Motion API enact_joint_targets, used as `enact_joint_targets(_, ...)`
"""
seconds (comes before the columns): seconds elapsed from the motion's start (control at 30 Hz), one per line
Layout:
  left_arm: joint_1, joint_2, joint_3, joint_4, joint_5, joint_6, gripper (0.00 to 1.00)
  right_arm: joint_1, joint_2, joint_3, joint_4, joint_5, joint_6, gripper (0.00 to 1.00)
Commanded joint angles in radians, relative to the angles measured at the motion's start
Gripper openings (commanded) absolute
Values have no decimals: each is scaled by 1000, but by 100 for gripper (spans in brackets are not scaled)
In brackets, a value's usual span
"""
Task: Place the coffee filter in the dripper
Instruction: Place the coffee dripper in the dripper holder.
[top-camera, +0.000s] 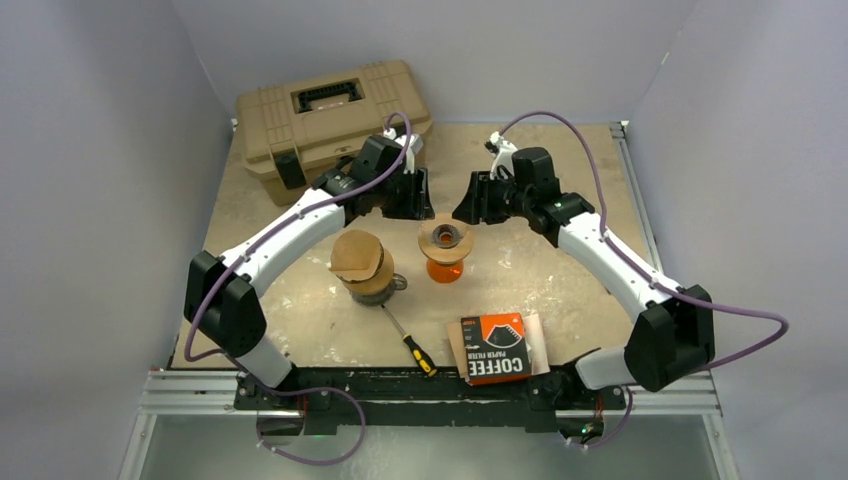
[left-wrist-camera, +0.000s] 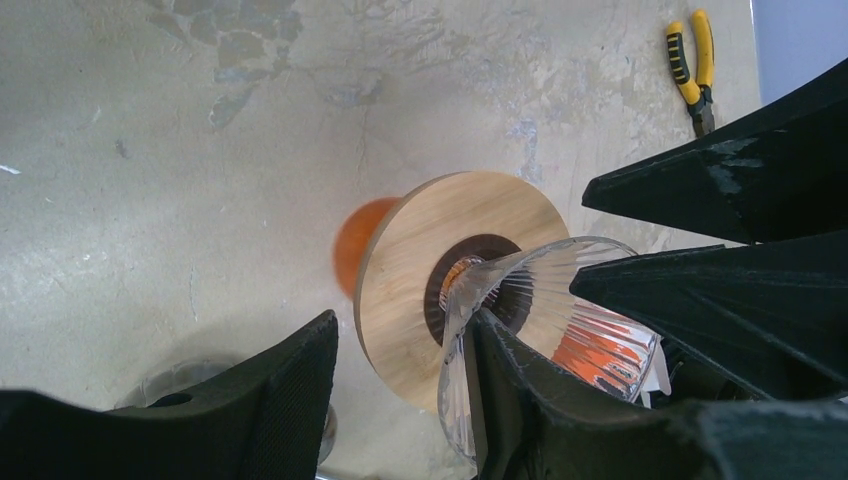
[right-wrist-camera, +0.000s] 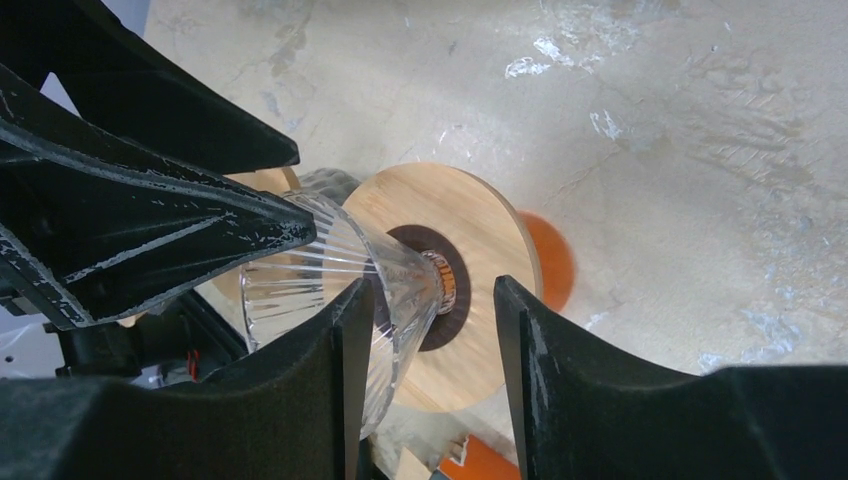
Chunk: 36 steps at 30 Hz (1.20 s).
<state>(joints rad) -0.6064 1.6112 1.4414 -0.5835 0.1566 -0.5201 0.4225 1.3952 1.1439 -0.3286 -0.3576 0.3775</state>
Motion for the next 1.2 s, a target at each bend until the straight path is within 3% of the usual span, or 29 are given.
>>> enact_joint_targets(0.0,12,23,-3,46,29,10,47,-4,8,9,28,0,-29,49)
enact_joint_targets(0.2,19,31,-4,48,33,14,45,-4,10,18,14,13,-29,44)
enact_joint_targets(0.77,19,-35,-53,141,67,26,58,-4,-41,9,1,53,-28,48)
enact_joint_targets(1.17,19,-273,-126,270,-68,90,72,-5,-192,-8,27,181,9,69)
